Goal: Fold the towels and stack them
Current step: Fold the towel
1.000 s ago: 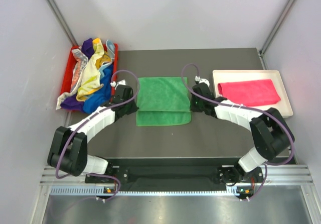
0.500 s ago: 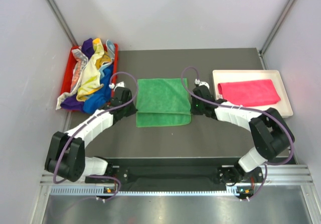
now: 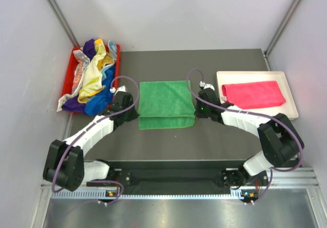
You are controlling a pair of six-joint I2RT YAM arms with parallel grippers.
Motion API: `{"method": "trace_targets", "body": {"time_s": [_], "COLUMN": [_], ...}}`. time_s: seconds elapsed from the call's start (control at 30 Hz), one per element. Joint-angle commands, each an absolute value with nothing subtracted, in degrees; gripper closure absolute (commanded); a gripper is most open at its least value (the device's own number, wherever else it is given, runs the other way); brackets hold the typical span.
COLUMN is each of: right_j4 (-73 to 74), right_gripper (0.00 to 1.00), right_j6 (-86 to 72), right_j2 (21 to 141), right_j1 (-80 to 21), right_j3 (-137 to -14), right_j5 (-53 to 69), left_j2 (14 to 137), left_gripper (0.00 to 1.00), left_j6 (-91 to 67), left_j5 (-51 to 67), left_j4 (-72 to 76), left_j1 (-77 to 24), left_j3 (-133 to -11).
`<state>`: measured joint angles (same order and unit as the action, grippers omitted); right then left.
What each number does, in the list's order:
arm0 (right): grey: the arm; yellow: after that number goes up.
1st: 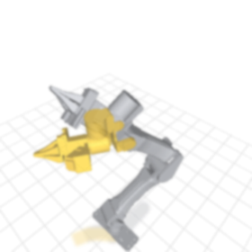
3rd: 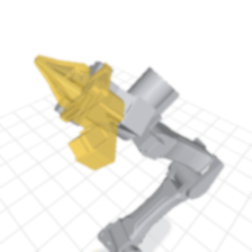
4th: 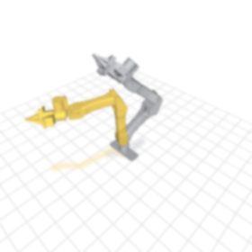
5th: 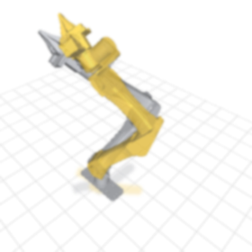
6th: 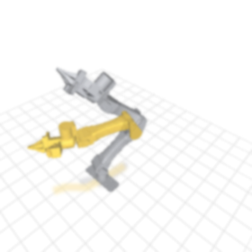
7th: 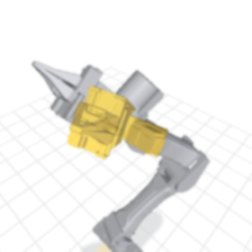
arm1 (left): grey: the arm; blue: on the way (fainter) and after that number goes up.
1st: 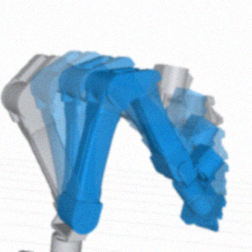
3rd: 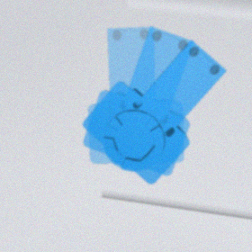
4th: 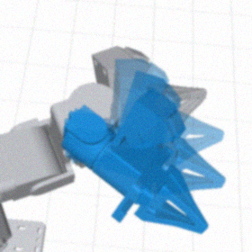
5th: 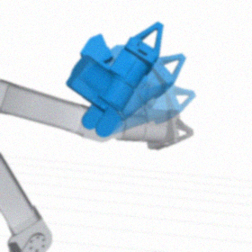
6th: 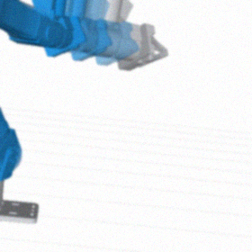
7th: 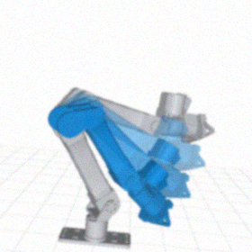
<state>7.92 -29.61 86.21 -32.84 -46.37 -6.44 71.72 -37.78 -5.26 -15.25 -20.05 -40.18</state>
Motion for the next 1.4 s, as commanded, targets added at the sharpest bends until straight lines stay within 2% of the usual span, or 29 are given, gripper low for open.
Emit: {"method": "trace_targets", "body": {"time_s": [0.0,0.53,1.1,1.37], "right_j4": [5.63,0.61,4.75,2.2], "right_gripper": [1.0,1.0,1.0,1.0], "right_j6": [-29.35,-30.06,-29.53,-30.85], "right_j2": [85.51,87.98,81.21,81.29], "right_j1": [-32.43,-33.49,-33.92,-35.33], "right_j3": [-45.27,-40.87,-41.4,-37.71], "right_j5": [-6.07,-4.13,-4.83,-4.3], "left_j2": [70.93,76.82,70.32,69.26], "left_gripper": [1.0,1.0,1.0,1.0], "left_j6": [-38.41,-40.69,-40.78,-41.49], "left_j5": [-5.01,-4.3,-9.23,-8.62], "left_j4": [-14.24,-9.57,-16.52,-15.39], "left_j1": [-20.48,-22.32,-22.24,-22.24], "left_j3": [-37.8,-33.31,-35.24,-32.0]}}
